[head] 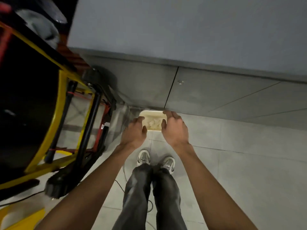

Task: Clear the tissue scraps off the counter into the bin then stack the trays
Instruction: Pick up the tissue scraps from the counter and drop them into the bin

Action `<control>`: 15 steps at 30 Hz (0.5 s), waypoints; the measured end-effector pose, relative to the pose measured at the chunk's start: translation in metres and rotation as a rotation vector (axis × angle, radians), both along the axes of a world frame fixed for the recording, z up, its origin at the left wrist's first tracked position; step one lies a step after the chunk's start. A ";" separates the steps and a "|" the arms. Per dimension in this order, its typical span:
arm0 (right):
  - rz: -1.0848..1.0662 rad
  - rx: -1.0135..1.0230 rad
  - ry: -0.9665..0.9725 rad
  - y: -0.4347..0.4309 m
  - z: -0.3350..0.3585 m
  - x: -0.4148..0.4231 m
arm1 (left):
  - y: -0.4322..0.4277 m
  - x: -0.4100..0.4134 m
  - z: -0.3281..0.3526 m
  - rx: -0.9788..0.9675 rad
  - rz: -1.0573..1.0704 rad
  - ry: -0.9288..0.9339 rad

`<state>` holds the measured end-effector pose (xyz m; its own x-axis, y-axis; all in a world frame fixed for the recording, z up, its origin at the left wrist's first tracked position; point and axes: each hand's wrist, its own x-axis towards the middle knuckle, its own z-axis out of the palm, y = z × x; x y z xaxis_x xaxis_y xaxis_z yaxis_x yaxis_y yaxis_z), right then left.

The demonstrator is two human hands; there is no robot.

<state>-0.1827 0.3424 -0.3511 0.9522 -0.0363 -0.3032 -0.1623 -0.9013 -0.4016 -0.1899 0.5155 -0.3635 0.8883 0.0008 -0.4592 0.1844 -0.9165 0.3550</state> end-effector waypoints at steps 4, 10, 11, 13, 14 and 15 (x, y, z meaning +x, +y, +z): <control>-0.043 0.071 -0.094 -0.003 0.108 -0.005 | 0.005 -0.008 0.104 -0.113 0.085 -0.101; -0.010 0.132 -0.261 -0.012 0.227 -0.010 | 0.007 -0.020 0.223 -0.236 0.193 -0.309; -0.006 0.136 -0.275 -0.014 0.240 -0.008 | 0.008 -0.020 0.237 -0.247 0.211 -0.348; -0.001 0.157 -0.309 -0.019 0.264 -0.004 | 0.008 -0.019 0.263 -0.279 0.234 -0.418; 0.005 0.165 -0.326 -0.022 0.274 -0.001 | 0.009 -0.017 0.272 -0.291 0.240 -0.450; 0.009 0.166 -0.341 -0.025 0.282 0.004 | 0.010 -0.015 0.279 -0.302 0.247 -0.470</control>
<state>-0.1789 0.3174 -0.0692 0.9995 -0.0043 0.0304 0.0138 -0.8200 -0.5722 -0.2053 0.5257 -0.0843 0.9860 0.1641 -0.0298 0.1394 -0.7129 0.6872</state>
